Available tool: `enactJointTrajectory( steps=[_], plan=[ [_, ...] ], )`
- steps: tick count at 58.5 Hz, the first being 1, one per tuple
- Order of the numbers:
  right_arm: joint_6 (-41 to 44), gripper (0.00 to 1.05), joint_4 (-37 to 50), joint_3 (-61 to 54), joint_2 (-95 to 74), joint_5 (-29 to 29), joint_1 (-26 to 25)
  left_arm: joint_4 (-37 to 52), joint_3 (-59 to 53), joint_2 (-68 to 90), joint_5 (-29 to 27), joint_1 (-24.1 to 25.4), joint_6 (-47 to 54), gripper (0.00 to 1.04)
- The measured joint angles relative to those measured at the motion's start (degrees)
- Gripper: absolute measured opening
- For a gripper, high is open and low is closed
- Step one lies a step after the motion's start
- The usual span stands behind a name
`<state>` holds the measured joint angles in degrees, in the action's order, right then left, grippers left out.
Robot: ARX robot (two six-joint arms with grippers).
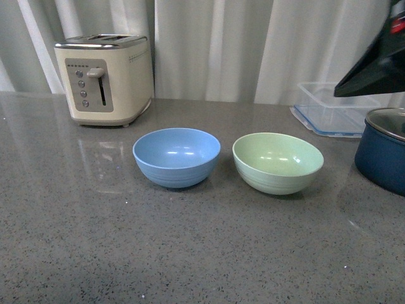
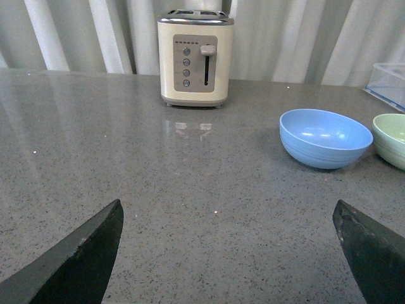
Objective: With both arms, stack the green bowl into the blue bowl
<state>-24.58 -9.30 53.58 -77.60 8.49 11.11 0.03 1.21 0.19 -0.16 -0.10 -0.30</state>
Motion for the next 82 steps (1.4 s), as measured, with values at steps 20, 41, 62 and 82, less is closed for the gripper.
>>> enactJointTrajectory(
  steps=[20, 41, 62, 82],
  plan=[
    [-3.4, 0.95, -1.0, 12.6, -20.9, -8.8, 1.3, 0.0, 0.0, 0.0, 0.0, 0.0, 0.0, 0.98],
    [-4.4, 0.74, -2.6, 17.9, -30.2, -13.5, 0.6, 0.0, 0.0, 0.0, 0.0, 0.0, 0.0, 0.98],
    [-5.3, 0.06, -4.6, 18.8, -31.6, -15.4, -0.2, 0.0, 0.0, 0.0, 0.0, 0.0, 0.0, 0.98],
    [-3.2, 0.01, -5.6, 23.6, -23.4, -13.8, 2.7, 0.0, 0.0, 0.0, 0.0, 0.0, 0.0, 0.98]
  ],
)
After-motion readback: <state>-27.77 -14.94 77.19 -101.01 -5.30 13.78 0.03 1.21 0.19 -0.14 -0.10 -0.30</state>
